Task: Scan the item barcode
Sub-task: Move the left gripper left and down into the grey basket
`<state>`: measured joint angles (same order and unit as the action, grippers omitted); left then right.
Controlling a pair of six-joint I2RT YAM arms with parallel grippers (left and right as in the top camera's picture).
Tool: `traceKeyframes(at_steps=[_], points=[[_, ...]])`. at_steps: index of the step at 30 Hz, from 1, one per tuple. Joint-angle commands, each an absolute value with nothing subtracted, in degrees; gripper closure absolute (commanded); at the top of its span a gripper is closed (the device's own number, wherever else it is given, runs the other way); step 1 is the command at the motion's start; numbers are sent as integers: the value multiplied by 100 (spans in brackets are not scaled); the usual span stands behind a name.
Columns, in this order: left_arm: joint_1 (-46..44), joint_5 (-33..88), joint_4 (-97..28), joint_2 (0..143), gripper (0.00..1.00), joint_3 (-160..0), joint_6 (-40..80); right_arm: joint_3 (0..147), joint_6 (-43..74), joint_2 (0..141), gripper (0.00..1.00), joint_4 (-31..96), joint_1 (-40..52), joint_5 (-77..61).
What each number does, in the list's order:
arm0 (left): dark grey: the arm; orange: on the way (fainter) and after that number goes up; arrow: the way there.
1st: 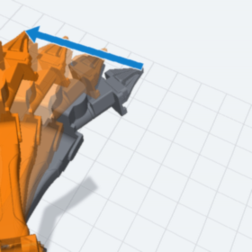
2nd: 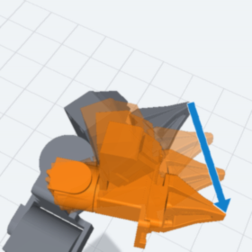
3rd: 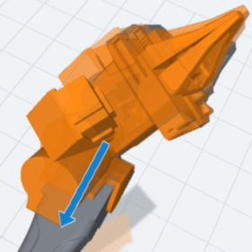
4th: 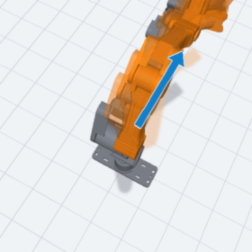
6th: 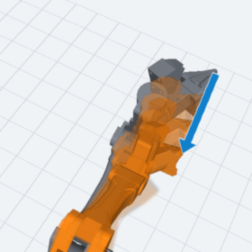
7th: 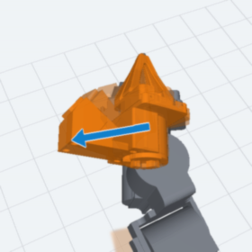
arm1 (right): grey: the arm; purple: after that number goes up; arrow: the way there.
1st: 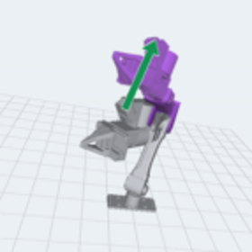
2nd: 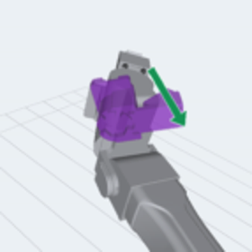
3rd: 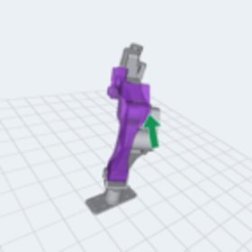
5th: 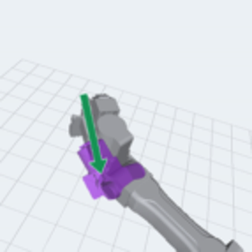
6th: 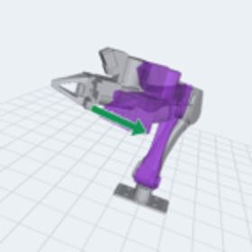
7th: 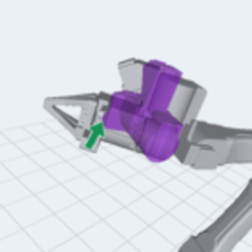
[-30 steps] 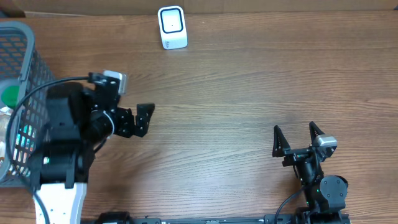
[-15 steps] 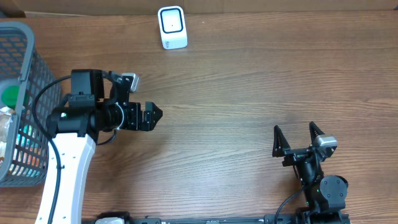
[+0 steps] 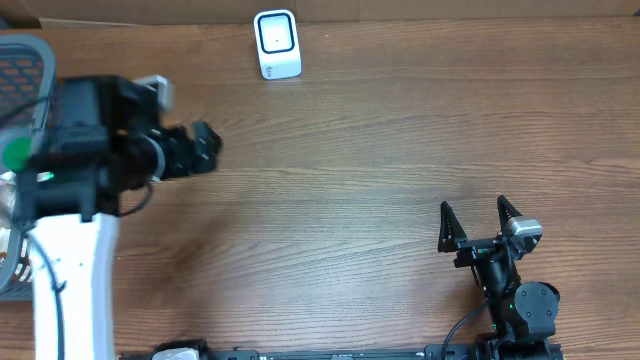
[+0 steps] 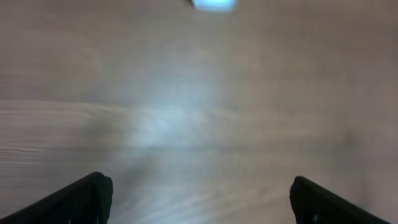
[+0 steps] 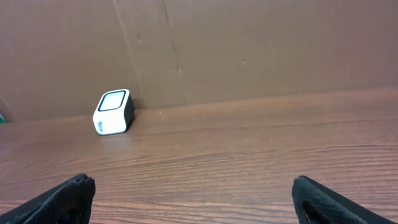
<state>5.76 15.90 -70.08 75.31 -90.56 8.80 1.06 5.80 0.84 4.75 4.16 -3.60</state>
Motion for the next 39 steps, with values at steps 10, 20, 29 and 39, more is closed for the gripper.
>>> traceKeyframes(at_steps=[10,20,29,39], points=[[2764,-95,-7955,7498,0,-10980,2084,45,593,16,0,456,449,-305],[4359,-67,-7972,7773,5,-10855,2390,45,593,16,0,456,449,-305],[4705,-362,-7946,8388,2,-10600,2403,45,593,16,0,456,449,-305],[5151,-220,-7841,8991,0,-10575,1837,45,593,16,0,456,449,-307]])
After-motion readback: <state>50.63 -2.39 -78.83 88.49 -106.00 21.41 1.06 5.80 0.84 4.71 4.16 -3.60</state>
